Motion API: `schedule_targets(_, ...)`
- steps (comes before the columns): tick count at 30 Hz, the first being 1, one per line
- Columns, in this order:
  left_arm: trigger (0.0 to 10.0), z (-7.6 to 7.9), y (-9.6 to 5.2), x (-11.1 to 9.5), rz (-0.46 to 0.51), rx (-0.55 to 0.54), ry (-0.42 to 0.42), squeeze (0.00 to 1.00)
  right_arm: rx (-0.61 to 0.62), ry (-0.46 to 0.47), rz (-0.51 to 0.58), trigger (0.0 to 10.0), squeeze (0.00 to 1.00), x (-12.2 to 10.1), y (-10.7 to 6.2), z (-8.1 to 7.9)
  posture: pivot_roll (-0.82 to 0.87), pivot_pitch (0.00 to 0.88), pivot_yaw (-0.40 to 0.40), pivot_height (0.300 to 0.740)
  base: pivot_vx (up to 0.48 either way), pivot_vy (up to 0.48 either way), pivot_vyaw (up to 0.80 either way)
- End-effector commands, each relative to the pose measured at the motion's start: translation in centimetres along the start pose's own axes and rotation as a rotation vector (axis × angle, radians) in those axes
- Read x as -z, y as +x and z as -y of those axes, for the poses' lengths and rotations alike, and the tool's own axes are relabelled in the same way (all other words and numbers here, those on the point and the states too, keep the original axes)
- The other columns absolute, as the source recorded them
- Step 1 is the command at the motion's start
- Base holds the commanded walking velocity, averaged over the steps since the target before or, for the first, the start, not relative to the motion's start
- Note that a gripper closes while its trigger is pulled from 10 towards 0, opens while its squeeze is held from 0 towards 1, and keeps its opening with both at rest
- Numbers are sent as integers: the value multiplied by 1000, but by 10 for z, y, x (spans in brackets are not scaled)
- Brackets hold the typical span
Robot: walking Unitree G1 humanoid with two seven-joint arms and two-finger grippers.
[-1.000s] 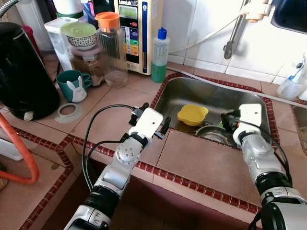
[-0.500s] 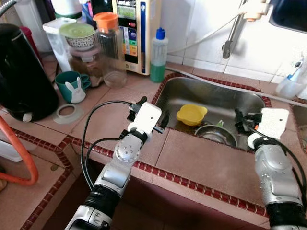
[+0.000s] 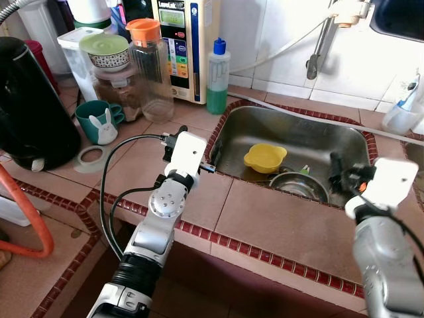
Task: Kitchen organization
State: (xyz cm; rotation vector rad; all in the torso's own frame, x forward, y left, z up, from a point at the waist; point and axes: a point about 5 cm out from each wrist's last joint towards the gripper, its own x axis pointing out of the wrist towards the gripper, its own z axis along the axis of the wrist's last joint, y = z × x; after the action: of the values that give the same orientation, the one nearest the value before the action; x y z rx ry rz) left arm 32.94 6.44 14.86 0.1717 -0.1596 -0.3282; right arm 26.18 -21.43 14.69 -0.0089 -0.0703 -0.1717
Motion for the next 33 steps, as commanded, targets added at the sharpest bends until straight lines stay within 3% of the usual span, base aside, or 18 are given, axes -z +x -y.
schedule_targets(1, 10000, 1, 2, -5, 10, 5, -22, 0, -14, 7, 9, 10000, 635, -6, -2, -6, 15, 0, 45, 740, 0, 0, 0)
schedule_targets(4, 10000, 5, 3, -8, 17, 13, -36, 0, -28, 18, 12, 10000, 565, -7, -1, -11, 16, 0, 46, 740, 0, 0, 0)
schedule_targets(5, 10000, 6, 3, -8, 21, 18, -30, 0, -29, 19, 16, 10000, 345, -9, 0, -12, 16, 0, 47, 740, 0, 0, 0)
schedule_targets(6, 10000, 6, 3, -9, 24, 20, -30, 0, -30, 19, 19, 10000, 188, -10, 1, -13, 17, 0, 47, 740, 0, 0, 0)
schedule_targets(10, 10000, 7, 4, -9, 26, 14, -30, 0, -30, 20, 14, 10000, 176, -12, 4, -13, 20, 0, 42, 740, 0, 0, 0)
schedule_targets(11, 10000, 5, 4, -6, 5, 16, 40, 0, -34, 17, 16, 10000, 169, -14, 6, -13, 19, 0, 40, 740, 0, 0, 0)
schedule_targets(12, 10000, 3, 4, -5, -7, 13, 51, 0, -38, 17, 18, 10000, 0, -14, 6, -13, 18, 0, 39, 740, 0, 0, 0)
schedule_targets(33, 10000, 11, 5, -3, -13, 15, 7, 0, -74, 31, 17, 10000, 0, -19, 10, -21, 12, 0, 26, 740, 0, 0, 0)
